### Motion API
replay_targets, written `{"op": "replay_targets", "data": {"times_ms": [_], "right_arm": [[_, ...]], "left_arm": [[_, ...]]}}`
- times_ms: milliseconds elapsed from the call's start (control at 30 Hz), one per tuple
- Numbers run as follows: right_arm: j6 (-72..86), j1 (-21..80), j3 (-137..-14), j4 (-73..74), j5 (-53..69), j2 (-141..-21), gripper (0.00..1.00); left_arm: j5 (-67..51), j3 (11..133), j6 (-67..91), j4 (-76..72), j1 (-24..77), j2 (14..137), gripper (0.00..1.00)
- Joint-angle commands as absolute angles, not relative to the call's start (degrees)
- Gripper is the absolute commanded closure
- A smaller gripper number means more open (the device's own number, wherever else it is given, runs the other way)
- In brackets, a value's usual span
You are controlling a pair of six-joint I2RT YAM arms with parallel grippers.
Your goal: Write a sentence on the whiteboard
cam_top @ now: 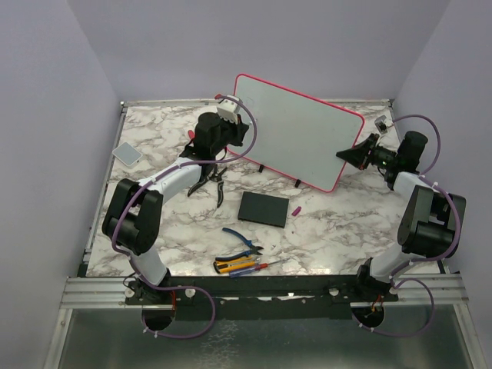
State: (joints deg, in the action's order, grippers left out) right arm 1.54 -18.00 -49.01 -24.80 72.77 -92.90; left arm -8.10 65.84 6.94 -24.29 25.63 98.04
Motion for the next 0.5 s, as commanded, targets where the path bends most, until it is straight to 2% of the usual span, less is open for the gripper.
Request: {"op": "replay_targets", "data": {"times_ms": [0,467], "right_arm": [[-0.18,-17.85,-47.55,-22.77,67.33,-94.35,0.99],[-0.18,-17.86,-47.43,-22.71,67.34,-94.23,0.99]], "left_arm": [[-5.74,64.91,6.05,-23.39,25.86,96.95,1.0],[-9.74,65.37,7.64,-24.47,25.94,97.02,1.0]]}}
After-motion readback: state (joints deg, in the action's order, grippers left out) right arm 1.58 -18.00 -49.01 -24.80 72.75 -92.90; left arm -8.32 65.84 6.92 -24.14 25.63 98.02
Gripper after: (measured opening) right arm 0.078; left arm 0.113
